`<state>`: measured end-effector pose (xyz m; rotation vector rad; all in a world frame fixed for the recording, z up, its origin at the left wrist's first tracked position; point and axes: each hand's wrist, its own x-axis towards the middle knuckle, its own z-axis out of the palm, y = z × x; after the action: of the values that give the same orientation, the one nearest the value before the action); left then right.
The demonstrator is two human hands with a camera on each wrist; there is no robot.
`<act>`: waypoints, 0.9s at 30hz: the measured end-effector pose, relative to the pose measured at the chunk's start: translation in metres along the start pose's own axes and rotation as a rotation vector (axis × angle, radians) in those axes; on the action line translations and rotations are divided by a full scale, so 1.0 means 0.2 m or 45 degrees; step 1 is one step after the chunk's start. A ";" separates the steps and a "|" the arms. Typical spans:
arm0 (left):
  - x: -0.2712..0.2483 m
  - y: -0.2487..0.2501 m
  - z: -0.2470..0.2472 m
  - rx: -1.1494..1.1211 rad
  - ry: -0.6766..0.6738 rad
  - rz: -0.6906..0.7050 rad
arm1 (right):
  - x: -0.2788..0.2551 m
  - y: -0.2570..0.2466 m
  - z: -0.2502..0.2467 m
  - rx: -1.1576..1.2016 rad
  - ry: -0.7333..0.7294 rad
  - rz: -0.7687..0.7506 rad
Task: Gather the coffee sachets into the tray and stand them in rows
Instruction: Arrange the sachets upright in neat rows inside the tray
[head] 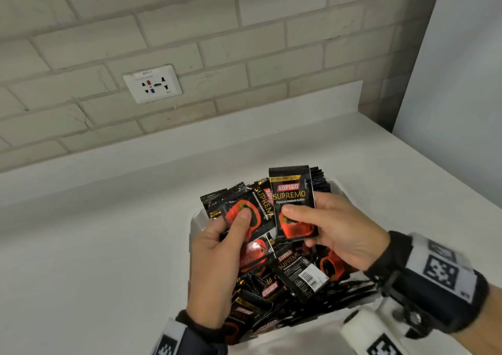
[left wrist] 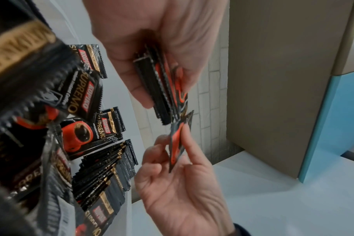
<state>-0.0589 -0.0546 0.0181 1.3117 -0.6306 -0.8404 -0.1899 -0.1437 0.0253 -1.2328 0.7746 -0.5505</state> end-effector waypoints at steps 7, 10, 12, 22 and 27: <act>0.01 0.01 -0.05 0.085 -0.148 -0.087 | 0.04 -0.13 -0.11 -0.306 -0.056 -0.123; 0.02 0.02 -0.06 0.216 -0.274 -0.132 | 0.05 -0.21 -0.14 -0.664 -0.282 -0.091; 0.02 0.02 -0.05 0.252 -0.317 -0.151 | 0.06 -0.23 -0.12 -0.807 -0.340 -0.100; 0.06 0.01 -0.01 0.148 0.054 0.022 | 0.06 -0.09 -0.05 -0.088 0.032 -0.096; 0.05 -0.01 0.04 0.172 0.044 0.122 | 0.05 -0.01 0.06 -0.188 0.060 -0.186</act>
<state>-0.0610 -0.0675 0.0175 1.4034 -0.7275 -0.7056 -0.1750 -0.1444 0.0261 -1.4251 0.7795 -0.6527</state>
